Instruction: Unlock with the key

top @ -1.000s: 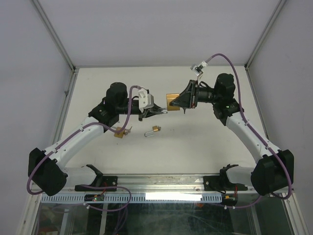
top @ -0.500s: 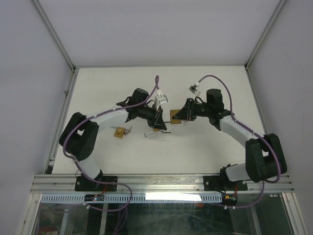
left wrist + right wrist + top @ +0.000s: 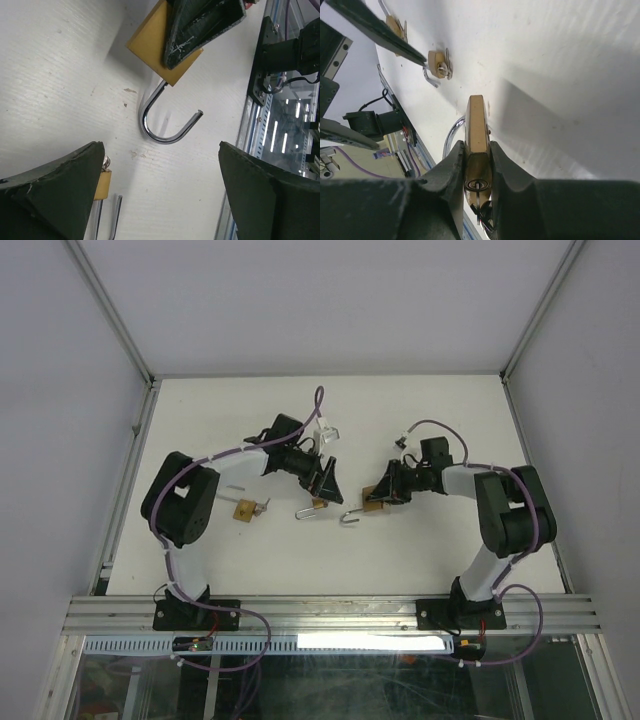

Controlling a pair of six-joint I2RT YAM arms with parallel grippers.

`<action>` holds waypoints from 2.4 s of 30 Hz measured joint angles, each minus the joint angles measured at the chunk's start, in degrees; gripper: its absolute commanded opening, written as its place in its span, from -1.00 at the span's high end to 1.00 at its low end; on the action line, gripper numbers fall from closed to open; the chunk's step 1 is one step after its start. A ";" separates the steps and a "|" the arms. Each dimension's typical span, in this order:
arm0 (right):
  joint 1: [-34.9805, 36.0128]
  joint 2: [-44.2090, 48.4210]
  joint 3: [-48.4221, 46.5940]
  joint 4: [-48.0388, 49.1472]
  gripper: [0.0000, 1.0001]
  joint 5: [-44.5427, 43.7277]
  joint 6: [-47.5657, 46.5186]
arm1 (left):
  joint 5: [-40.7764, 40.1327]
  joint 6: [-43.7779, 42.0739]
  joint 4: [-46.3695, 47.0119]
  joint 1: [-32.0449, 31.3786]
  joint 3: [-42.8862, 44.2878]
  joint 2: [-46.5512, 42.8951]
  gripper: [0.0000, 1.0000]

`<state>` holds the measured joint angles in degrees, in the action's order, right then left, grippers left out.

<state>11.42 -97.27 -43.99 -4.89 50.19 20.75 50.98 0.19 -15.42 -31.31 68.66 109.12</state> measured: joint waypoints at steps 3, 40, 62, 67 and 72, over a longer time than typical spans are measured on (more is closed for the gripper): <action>-1.84 -2.69 -1.77 -0.17 0.43 1.77 -0.90 | -0.17 -0.61 -0.57 0.79 -0.02 -1.97 -0.98; -12.17 40.48 24.15 32.89 -1.00 -44.72 -15.82 | -58.88 6.97 25.70 32.92 -41.86 -48.68 -0.98; -12.33 9.77 39.15 78.23 -1.00 -47.34 -14.58 | -57.00 5.86 64.72 34.05 -68.13 -52.33 -0.98; -12.35 9.90 34.36 75.45 -1.00 -45.16 -15.28 | -55.91 6.21 71.36 34.42 -66.73 -43.60 -0.98; -12.35 10.01 34.29 73.81 -1.00 -44.72 -15.32 | -55.43 6.51 74.51 34.42 -62.77 -33.70 -0.98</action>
<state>-0.93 -87.26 -9.69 68.93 5.48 5.43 -4.45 6.70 59.09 3.11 5.89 75.42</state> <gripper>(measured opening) 0.999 0.990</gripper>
